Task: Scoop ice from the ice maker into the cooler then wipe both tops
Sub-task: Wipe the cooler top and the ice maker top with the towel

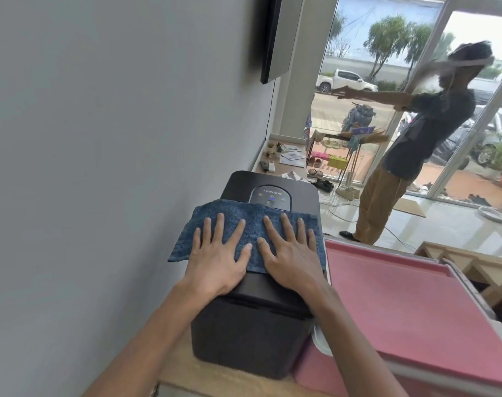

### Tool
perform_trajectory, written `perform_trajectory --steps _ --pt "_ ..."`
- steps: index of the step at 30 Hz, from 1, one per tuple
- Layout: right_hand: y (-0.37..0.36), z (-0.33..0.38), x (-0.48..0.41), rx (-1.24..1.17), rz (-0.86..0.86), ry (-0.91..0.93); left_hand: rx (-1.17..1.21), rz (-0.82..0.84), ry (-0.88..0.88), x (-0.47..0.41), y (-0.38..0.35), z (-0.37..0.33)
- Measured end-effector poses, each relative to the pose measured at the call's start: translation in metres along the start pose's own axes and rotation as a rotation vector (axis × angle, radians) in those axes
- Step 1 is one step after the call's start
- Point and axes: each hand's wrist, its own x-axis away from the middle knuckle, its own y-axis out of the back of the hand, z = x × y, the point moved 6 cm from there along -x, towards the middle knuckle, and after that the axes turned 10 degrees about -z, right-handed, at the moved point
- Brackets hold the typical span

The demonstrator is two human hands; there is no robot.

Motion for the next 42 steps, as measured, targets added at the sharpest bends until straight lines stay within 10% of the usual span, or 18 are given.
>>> perform_trajectory --steps 23,32,42 --pt "0.016 -0.025 0.06 -0.138 -0.061 0.019 0.066 -0.063 0.034 0.06 0.023 0.015" --pt "0.025 -0.075 0.074 -0.601 -0.315 -0.339 0.238 -0.23 0.277 0.038 0.041 0.052" --pt "0.051 -0.088 0.08 -0.521 -0.494 -0.306 0.346 -0.495 0.161 0.04 0.067 0.003"
